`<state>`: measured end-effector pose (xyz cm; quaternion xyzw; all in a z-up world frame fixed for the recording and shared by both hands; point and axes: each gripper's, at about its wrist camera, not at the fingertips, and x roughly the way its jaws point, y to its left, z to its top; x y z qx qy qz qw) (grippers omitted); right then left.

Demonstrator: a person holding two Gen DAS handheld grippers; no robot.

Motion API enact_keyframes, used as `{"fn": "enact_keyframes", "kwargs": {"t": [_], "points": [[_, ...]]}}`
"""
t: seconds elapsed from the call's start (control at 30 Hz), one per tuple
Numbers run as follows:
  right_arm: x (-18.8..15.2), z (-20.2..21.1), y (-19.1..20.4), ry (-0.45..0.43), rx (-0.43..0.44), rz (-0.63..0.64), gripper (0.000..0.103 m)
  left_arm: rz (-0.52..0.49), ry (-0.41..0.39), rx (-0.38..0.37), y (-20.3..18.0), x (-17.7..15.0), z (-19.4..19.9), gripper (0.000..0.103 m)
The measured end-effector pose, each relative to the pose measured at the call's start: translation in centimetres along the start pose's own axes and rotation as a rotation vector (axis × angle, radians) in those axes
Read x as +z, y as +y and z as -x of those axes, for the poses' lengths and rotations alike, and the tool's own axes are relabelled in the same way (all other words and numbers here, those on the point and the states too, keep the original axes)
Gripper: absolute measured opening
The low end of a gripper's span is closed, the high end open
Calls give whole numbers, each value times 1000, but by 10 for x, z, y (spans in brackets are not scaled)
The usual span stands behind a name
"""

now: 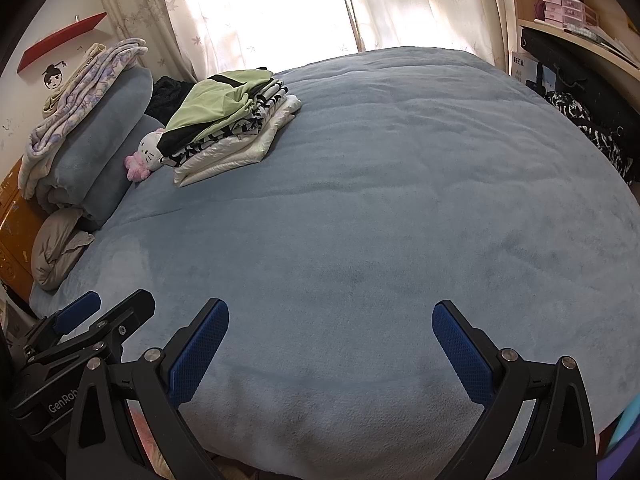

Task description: Fold large clothes

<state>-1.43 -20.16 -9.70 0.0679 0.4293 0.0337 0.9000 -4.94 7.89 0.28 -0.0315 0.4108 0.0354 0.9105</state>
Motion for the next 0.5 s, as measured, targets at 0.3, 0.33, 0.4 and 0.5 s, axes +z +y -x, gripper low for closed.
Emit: {"fn": "enact_keyframes", "kwargs": {"t": [0.3,0.33,0.4,0.5], "points": [[-3,-2,1,3,-2,-3,103,-4,4,4,1,-1,-2,87],[-3,-3,1,4,-2,-4,103,-4,4,4,0,-1,-2,87],[-4,-3,1,6,-2,-5,103,-5,7,5,1,-1,-3,87],[-5,-3,1,7,-3,-8,103,-6,12,6,3,-2,-4,87]]}}
